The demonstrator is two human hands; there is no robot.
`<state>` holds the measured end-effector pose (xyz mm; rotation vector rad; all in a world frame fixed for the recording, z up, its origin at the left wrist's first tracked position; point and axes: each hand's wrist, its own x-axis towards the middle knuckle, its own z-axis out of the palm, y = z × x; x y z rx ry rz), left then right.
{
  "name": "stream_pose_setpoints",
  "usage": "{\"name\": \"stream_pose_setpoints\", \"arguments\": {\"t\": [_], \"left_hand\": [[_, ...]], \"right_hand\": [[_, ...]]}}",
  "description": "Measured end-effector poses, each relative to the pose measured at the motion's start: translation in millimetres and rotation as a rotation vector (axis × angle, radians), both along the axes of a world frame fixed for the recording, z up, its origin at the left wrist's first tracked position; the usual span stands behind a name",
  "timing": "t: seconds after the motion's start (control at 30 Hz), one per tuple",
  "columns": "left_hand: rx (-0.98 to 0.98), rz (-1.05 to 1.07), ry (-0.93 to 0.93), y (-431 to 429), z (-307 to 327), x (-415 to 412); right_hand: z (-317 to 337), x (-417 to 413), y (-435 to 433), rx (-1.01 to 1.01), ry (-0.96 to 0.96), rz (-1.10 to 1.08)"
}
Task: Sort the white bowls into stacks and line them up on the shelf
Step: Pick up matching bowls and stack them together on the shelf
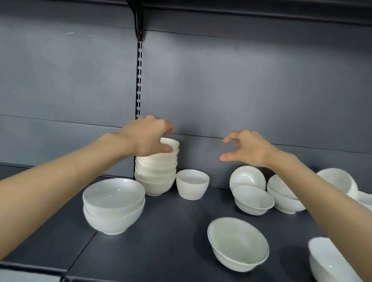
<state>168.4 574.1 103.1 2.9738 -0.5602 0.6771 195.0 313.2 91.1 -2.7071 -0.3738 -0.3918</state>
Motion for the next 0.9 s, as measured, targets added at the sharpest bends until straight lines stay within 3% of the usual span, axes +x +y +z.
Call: {"name": "stream_pose_setpoints", "arguments": {"t": [0.2, 0.43, 0.9], "left_hand": [[0.013, -0.016, -0.063, -76.2, -13.3, -60.0], [0.011, -0.06, 0.002, -153.9, -49.1, -119.9], [-0.098, -0.166, 0.221, -215.9, -108.7, -157.6]], "right_hand": [[-0.2, -58.9, -70.2, -0.072, -0.052, 0.017], [-22.1, -123.0, -140.6, -0.132, -0.04, 0.022], [-74.3, -192.0, -209.7, 0.037, 0.077, -0.051]]}}
